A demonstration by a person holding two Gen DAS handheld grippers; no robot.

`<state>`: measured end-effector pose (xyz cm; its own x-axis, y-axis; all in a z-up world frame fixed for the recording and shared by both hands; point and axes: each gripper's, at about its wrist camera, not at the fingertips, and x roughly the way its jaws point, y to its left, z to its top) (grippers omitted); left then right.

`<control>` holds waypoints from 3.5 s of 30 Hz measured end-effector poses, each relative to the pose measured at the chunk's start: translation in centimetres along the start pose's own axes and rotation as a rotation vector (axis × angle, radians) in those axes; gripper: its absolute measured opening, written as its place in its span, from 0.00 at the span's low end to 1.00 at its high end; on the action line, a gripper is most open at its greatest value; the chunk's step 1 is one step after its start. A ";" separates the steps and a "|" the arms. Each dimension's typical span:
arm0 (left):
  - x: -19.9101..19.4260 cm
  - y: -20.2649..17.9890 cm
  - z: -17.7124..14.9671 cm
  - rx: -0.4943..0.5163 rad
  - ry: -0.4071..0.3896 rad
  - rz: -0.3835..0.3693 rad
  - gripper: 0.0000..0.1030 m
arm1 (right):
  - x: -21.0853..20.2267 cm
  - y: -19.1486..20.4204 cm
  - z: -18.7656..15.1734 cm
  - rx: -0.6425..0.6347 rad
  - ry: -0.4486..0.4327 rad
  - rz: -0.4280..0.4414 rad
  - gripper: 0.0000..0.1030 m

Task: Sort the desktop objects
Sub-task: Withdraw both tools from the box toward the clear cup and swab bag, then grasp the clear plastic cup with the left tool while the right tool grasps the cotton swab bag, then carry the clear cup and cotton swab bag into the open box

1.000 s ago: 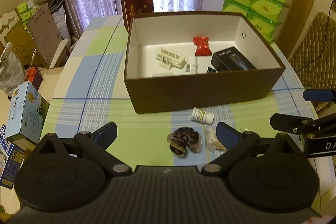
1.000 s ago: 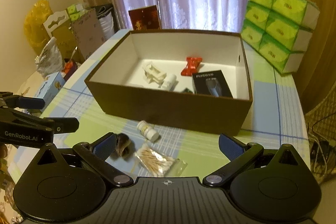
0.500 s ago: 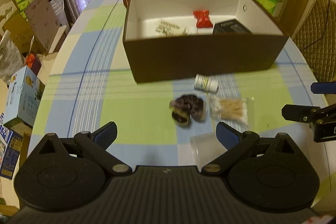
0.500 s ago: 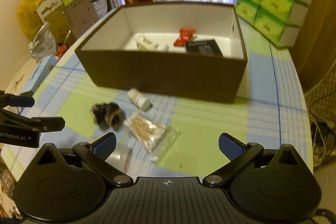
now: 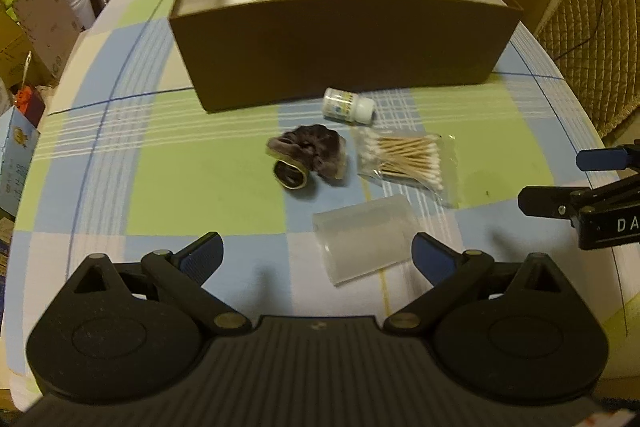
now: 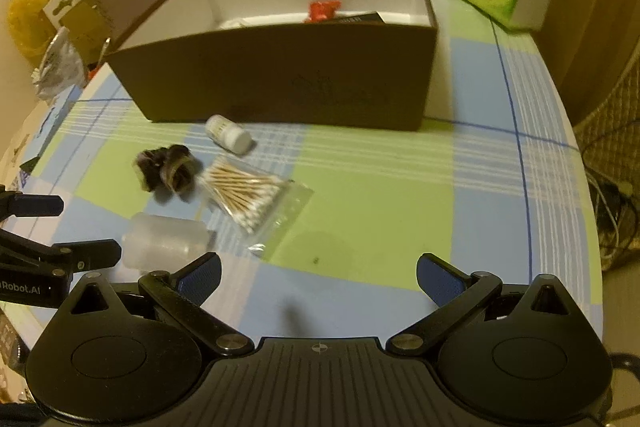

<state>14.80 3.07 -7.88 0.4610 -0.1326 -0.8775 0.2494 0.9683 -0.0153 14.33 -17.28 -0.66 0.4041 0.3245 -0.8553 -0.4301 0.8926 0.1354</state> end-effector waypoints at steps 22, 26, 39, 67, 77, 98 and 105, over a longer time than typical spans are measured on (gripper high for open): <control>6.0 -1.3 0.8 -0.008 0.090 -0.011 0.94 | 1.9 -3.4 -1.2 0.077 0.063 -0.015 0.98; 5.7 -0.5 0.3 -0.012 0.071 -0.015 0.86 | 2.4 -2.8 -1.0 0.057 0.055 0.016 0.98; 4.5 3.8 -1.9 -0.011 -0.001 0.041 0.76 | 4.8 0.9 0.8 -0.152 0.016 0.127 0.98; 5.1 9.0 -1.4 -0.034 -0.026 0.138 0.67 | 9.8 4.9 4.2 -0.469 -0.028 0.255 0.97; 5.1 9.1 -1.5 -0.036 -0.021 0.149 0.67 | 10.8 5.7 3.1 -0.525 -0.023 0.241 0.38; 3.9 6.5 -1.1 0.050 -0.052 0.093 0.67 | 6.2 4.0 0.4 -0.265 0.111 0.131 0.25; 1.7 5.9 0.5 0.061 -0.094 0.068 0.67 | 3.8 2.7 1.1 -0.184 0.065 0.126 0.25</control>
<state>17.44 8.42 -9.20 0.5555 -0.0890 -0.8268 0.2650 0.9614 0.0746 15.62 -13.32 -3.04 0.2877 0.4039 -0.8684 -0.6160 0.7723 0.1552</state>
